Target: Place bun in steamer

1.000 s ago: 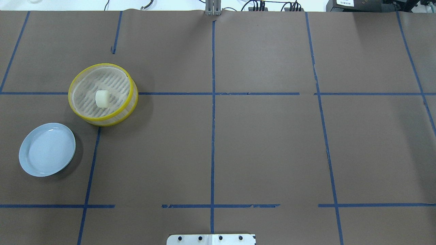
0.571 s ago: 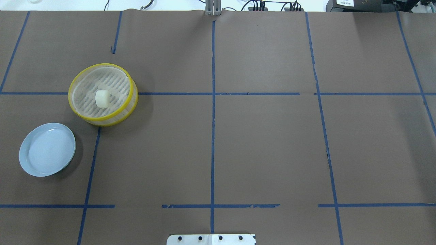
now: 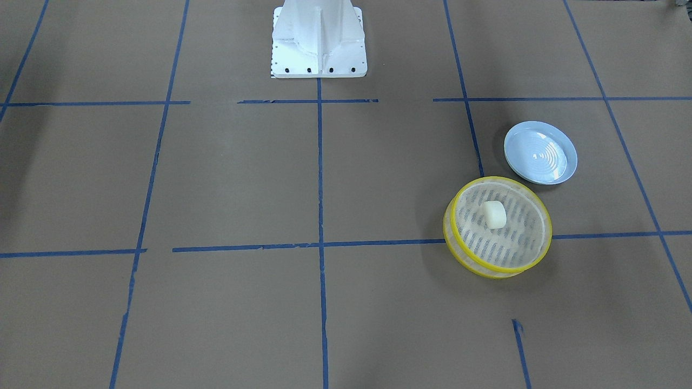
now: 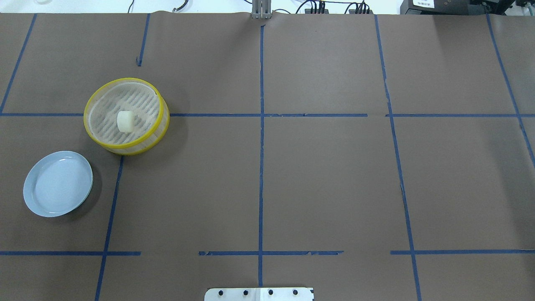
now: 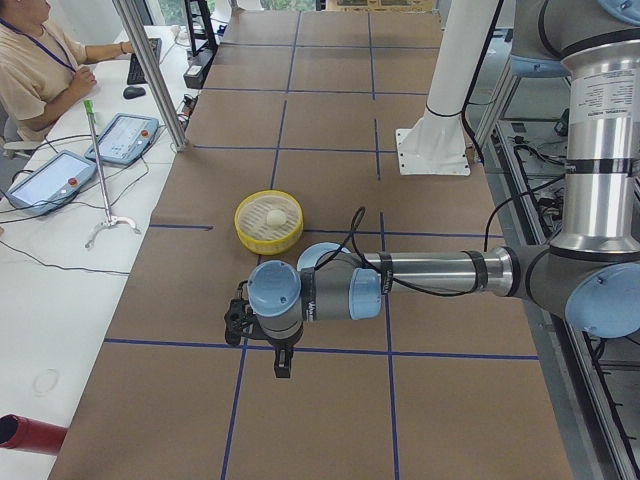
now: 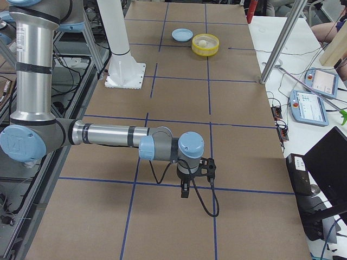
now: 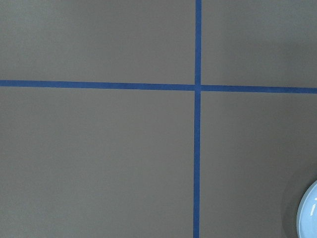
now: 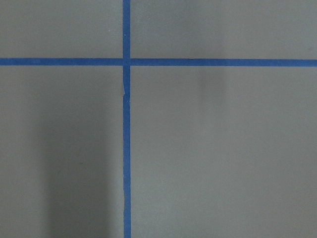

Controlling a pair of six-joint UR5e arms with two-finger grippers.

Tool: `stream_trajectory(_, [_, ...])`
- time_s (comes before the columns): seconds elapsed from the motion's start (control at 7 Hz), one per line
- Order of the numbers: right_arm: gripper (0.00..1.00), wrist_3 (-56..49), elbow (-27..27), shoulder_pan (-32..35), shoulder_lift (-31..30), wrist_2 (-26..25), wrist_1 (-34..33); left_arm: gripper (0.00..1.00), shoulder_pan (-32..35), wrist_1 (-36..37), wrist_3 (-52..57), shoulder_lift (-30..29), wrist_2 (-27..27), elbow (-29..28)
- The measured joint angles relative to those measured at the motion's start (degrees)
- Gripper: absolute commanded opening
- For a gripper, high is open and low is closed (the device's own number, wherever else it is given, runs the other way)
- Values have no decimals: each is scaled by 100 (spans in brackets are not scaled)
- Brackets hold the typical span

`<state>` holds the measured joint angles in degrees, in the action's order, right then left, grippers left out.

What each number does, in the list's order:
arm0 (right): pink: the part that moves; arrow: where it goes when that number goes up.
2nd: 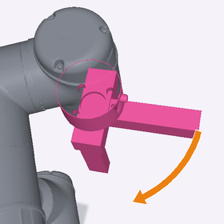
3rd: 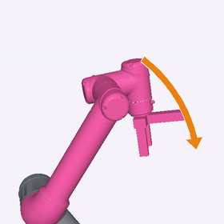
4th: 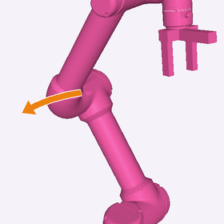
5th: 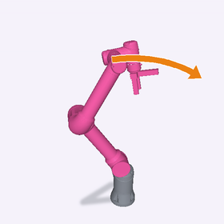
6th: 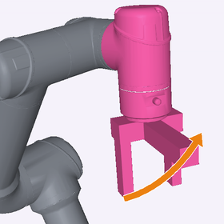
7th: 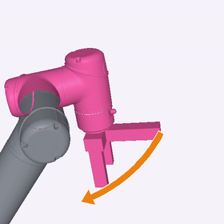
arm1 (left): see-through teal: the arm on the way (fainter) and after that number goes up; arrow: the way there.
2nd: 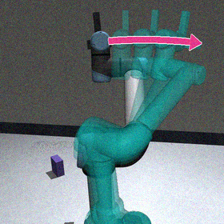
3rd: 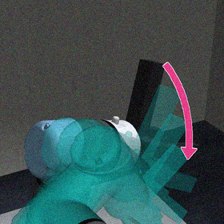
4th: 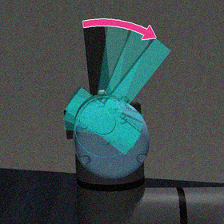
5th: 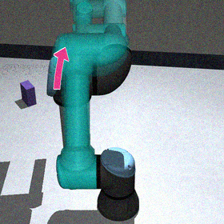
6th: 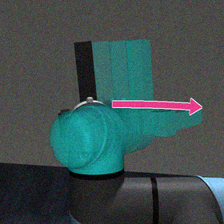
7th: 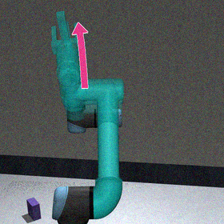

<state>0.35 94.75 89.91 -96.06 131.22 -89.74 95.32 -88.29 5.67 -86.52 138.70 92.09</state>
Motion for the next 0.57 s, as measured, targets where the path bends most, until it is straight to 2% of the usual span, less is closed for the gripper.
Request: stream_trajectory(0.57, [100,0,0,0,0,0,0,100,4,30,66,-68,-417,106])
